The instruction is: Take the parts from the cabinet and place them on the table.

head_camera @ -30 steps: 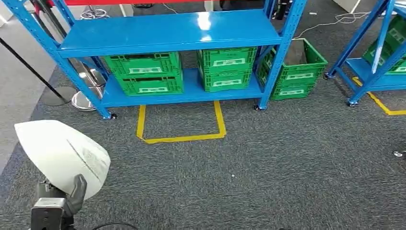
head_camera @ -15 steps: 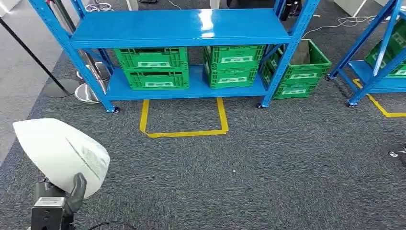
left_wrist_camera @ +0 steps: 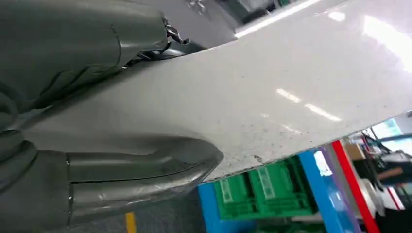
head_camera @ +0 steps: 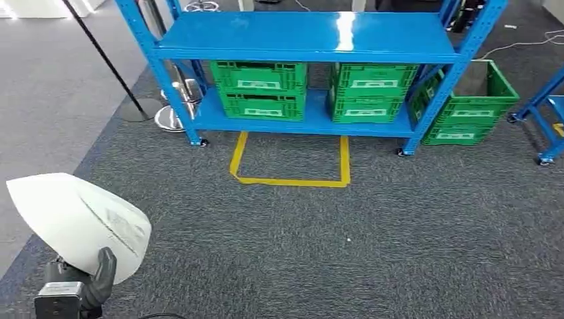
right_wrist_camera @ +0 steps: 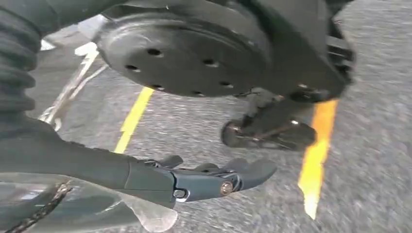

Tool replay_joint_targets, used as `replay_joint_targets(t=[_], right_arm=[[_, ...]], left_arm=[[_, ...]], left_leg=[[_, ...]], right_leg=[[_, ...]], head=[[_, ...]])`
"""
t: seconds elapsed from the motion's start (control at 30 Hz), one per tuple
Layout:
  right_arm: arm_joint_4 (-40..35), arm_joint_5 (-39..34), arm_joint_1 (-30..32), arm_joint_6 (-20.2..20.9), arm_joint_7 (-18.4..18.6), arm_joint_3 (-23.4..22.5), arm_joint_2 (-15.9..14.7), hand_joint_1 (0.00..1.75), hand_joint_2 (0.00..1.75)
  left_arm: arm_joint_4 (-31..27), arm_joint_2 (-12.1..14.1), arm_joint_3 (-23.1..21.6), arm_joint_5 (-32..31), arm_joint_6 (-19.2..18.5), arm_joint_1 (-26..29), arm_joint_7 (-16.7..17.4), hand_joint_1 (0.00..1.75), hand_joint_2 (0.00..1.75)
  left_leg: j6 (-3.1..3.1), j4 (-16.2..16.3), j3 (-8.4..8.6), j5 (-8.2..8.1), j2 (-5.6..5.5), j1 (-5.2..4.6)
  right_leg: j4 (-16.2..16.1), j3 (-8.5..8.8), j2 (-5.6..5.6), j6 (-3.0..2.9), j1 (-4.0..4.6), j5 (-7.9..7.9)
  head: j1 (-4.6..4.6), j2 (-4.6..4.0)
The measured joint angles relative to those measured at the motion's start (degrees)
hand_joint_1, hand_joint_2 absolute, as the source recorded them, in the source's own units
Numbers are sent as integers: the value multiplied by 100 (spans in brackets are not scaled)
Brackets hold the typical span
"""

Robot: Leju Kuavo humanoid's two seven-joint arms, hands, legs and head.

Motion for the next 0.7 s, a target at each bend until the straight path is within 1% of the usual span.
replay_joint_targets(t=[0.03,0.07,0.1,0.13,0.17,0.2,0.23,0.27,0.3,0.33,0.37,0.4,0.43,0.47,0.5,0.53,0.57,0.6,0.63,0.67,0.7], right_arm=[[-31,-2,4,4,17,-2,9,0,175],[-57,-2,1,4,33,-4,17,0,175],[-74,0,0,4,39,-4,35,0,175],[-100,0,-1,4,43,-4,44,0,175],[-114,0,-2,4,46,-7,46,0,175],[-122,2,-2,4,50,-7,46,0,175],[-138,9,-3,4,57,-7,48,0,175],[-151,22,-3,4,57,-7,57,0,175],[-170,22,-3,4,57,-7,63,0,175],[-179,37,-8,4,55,-7,63,0,175],[-181,55,-2,0,55,-7,63,0,175],[-183,77,6,-15,57,-7,66,0,175],[-183,90,19,-31,68,-7,68,0,175],[-183,94,36,-44,74,-7,68,0,175],[-183,92,52,-50,76,-7,68,0,175],[-183,90,61,-59,76,-9,68,0,175],[-183,90,65,-59,76,-9,68,0,175],[-183,83,72,-66,76,-18,68,0,175],[-183,74,79,-66,79,-44,68,0,175],[-183,72,98,-63,81,-70,70,0,175],[-183,70,101,-61,83,-87,79,0,175]], left_arm=[[0,2,0,0,0,9,0,175,175],[0,2,0,0,0,14,0,175,175],[0,2,0,0,0,13,0,175,175],[0,2,0,0,0,7,0,175,175],[0,2,0,0,-4,-2,0,175,175],[0,2,0,2,-20,2,-7,175,175],[0,2,0,37,-39,17,-7,175,175],[0,2,0,55,-48,29,-11,175,175],[-2,9,2,55,-61,28,-18,175,175],[-2,4,9,55,-72,26,-24,175,175],[-2,-2,13,57,-85,10,-26,175,175],[-2,-13,18,59,-105,9,-31,175,175],[-2,-20,20,57,-129,12,-37,175,175],[0,-24,20,52,-136,16,-39,175,175],[0,-31,20,35,-149,20,-48,175,175],[2,-43,17,5,-157,21,-55,175,175],[9,-55,9,-31,-157,20,-70,175,175],[15,-70,-7,-75,-149,17,-88,175,175],[26,-90,-35,-107,-122,16,-112,175,175],[39,-105,-63,-142,-100,-4,-125,175,175],[50,-124,-83,-172,-76,-16,-146,175,175]], left_leg=[[2,-287,183,183,16,7],[18,-793,476,426,65,7],[44,-1372,809,660,194,0],[75,-1748,1005,629,494,-38],[136,-1806,1005,644,551,-85],[168,-1780,965,656,481,-90],[187,-1772,929,664,422,-96],[227,-1778,908,682,356,-104],[303,-1852,936,744,293,-61],[334,-1863,914,768,256,-53],[367,-1861,881,789,201,-49],[388,-1858,848,806,135,-50],[407,-1856,820,822,74,-62],[408,-1843,794,840,-9,-69],[403,-1828,778,847,-92,-74],[397,-1815,772,851,-171,-76],[390,-1794,769,854,-250,-75],[386,-1780,769,854,-326,-74],[368,-1760,757,854,-382,-65],[323,-1696,711,847,-457,-112],[287,-1696,667,873,-529,-85]], right_leg=[[5,-4,-71,1,0,0],[8,2,-131,2,0,1],[11,17,-185,7,0,-1],[11,27,-235,29,14,3],[42,9,-274,69,55,-5],[34,7,-322,100,57,12],[22,15,-388,122,53,23],[2,33,-449,155,48,35],[17,8,-423,204,38,-17],[137,-62,-122,231,23,-148],[461,-191,98,223,20,-366],[963,-404,205,222,21,-620],[1473,-627,244,223,21,-839],[1824,-787,256,219,26,-940],[1864,-809,260,211,28,-878],[1648,-693,264,197,28,-697],[1195,-467,286,183,26,-431],[658,-198,359,165,23,-173],[207,7,611,145,8,-53],[51,64,735,142,-15,-115],[64,48,688,141,-4,-139]], head=[[-2,0],[0,0],[0,0],[4,0],[-7,0],[9,0],[-2,0],[2,0],[-2,0],[15,0],[15,0],[35,0],[31,0],[31,0],[31,0],[31,0],[31,0],[31,0],[35,0],[24,0],[20,0]])
